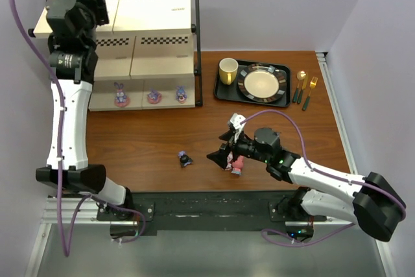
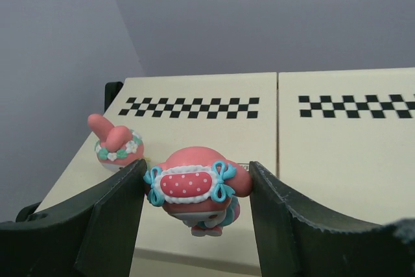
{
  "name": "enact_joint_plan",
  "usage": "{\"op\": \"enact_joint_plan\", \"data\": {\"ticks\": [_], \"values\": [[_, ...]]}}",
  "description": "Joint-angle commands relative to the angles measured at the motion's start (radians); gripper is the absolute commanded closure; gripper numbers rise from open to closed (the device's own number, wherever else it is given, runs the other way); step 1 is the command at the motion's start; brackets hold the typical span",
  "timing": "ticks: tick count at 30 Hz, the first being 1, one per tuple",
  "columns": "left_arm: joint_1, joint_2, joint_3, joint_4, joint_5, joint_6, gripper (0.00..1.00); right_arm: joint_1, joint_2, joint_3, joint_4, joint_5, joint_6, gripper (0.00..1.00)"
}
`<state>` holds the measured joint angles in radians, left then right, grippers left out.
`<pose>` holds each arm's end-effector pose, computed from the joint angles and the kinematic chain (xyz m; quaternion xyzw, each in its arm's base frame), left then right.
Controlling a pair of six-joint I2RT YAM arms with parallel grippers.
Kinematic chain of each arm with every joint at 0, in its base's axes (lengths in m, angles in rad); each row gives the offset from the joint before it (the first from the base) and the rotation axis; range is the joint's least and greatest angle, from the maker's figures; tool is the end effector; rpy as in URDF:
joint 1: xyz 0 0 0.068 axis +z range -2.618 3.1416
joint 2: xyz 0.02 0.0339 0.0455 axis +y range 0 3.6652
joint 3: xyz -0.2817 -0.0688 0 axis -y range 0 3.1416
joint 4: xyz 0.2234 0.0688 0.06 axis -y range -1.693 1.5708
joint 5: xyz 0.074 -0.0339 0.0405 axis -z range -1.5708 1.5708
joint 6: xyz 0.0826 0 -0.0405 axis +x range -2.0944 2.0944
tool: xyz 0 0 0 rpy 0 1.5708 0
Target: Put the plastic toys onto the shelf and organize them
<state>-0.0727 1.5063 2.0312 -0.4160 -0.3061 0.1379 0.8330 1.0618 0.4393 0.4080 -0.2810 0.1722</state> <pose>0.3179 0.0018 0.5751 -0.0435 0.6680 0.1257 0.7321 0.1506 0.1997 0.2453 -0.3333 0.7009 0.3948 0.4918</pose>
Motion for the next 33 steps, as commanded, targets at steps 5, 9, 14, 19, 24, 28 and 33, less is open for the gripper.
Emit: {"op": "enact_joint_plan", "data": {"ticks": [5,9,14,19,24,28,33], "values": [[0.163,0.031,-0.019,0.095,0.265,-0.075,0.93,0.003,0.044,-0.02,0.126,-0.047,0.033,0.02],[0.174,0.031,-0.06,0.135,0.281,-0.064,0.94,0.003,0.052,-0.027,0.132,-0.05,0.027,0.02],[0.179,0.026,-0.124,0.212,0.3,-0.05,0.95,0.003,0.05,-0.04,0.143,-0.044,0.029,0.02],[0.18,0.051,-0.108,0.201,0.285,-0.037,0.96,0.003,0.05,-0.045,0.144,-0.041,0.033,0.01],[0.18,0.057,-0.12,0.223,0.279,-0.024,0.95,0.003,0.053,-0.045,0.147,-0.041,0.033,0.02],[0.18,0.058,-0.147,0.244,0.271,-0.009,0.93,0.003,0.06,-0.048,0.153,-0.038,0.035,0.01],[0.18,0.052,-0.17,0.25,0.257,0.002,0.9,0.003,0.061,-0.05,0.161,-0.037,0.036,0.01]]}}
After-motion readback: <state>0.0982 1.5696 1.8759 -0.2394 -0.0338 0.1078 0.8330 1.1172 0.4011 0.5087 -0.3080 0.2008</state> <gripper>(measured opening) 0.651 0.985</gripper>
